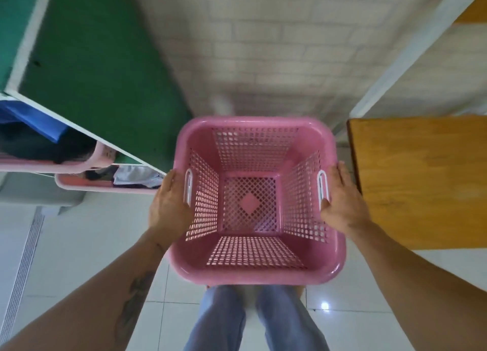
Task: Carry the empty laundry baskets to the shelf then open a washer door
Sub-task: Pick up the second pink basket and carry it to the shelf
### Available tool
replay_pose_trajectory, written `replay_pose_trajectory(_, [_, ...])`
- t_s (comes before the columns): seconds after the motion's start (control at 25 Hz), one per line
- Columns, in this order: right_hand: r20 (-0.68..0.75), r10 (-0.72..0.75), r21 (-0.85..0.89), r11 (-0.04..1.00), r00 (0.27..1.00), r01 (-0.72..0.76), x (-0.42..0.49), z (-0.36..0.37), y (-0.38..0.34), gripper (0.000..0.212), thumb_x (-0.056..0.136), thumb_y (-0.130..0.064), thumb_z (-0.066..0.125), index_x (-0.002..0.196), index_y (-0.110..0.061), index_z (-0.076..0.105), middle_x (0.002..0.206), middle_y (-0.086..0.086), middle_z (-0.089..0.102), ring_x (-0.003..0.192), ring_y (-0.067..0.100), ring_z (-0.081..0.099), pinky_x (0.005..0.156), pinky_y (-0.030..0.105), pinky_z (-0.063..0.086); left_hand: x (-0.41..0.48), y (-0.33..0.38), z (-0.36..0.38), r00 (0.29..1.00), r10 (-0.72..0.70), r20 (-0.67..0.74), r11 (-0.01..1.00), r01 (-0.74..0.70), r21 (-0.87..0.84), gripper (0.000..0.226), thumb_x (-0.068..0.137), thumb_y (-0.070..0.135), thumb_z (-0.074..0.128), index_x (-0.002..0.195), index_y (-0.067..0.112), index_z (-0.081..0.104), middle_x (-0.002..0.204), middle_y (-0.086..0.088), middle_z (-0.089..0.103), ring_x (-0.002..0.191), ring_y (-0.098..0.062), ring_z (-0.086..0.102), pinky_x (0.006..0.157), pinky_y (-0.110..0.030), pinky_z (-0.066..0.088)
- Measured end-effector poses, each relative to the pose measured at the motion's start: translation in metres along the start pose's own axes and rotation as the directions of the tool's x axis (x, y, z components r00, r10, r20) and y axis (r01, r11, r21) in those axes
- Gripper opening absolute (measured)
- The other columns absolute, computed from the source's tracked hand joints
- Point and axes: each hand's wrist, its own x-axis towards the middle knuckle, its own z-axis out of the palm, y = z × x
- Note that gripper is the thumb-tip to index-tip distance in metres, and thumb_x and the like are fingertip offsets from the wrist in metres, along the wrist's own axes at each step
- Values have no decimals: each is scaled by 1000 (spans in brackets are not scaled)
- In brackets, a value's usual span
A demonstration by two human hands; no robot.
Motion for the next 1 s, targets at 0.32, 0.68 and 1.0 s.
replay_pose_trajectory(0.32, [-17,40,125,991,999,-37,-107,-175,-14,69,93,-29,55,152,-10,26,162,5,21,148,22,23,121,37,23,-55,148,-154,984,179,-14,980,-180,-90,45,76,1,52,116,20,59,111,-1,64,75,-4,58,62,-16,48])
replay_pose_trajectory(0.68, [-224,257,277,942,940,-192,-270,-302,137,62,92,-40,51,149,-19,36,156,5,35,141,25,35,114,38,33,-161,385,-195,742,634,220,722,-669,178,45,80,15,52,125,12,50,127,-7,52,115,-29,53,90,-41,50])
replay_pose_trajectory(1.0, [-394,458,316,882,797,-350,-441,-354,353,64,92,-38,51,148,-11,37,156,11,35,141,27,36,114,38,32,-334,600,-126,541,801,256,506,-841,192,50,88,18,45,137,14,41,139,-4,42,119,-28,49,88,-37,49])
